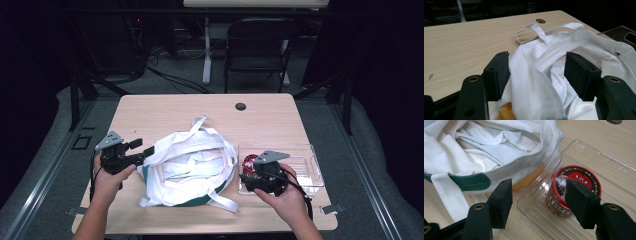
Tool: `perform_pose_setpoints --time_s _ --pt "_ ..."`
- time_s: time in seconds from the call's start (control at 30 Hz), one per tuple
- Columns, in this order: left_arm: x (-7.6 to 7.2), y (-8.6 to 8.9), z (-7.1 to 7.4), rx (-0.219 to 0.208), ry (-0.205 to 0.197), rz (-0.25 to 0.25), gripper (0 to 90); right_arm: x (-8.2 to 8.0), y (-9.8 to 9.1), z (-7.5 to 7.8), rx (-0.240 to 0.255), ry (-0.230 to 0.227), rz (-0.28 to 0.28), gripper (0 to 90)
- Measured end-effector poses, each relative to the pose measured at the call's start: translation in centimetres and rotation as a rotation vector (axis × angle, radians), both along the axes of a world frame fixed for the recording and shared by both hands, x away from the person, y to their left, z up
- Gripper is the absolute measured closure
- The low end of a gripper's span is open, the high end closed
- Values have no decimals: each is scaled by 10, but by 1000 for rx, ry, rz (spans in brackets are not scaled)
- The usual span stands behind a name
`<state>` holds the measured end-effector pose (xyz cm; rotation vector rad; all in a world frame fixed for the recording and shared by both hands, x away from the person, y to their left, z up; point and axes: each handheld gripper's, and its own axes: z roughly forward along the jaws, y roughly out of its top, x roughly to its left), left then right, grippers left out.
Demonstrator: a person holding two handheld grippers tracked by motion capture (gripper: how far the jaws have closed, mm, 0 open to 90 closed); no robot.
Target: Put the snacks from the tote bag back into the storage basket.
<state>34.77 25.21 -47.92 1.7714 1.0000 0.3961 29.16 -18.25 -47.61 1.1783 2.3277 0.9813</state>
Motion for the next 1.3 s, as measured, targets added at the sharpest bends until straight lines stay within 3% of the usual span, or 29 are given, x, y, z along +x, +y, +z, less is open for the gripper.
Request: perform_pose_setpoints --time_s 0.77,1.3 --pt "0 1 0 3 -1 -3 371 -8 -4 -16 18 -41 2 436" --pt "-1 1 2 1 -10 -3 371 -8 -3 -21 24 -37 7 433"
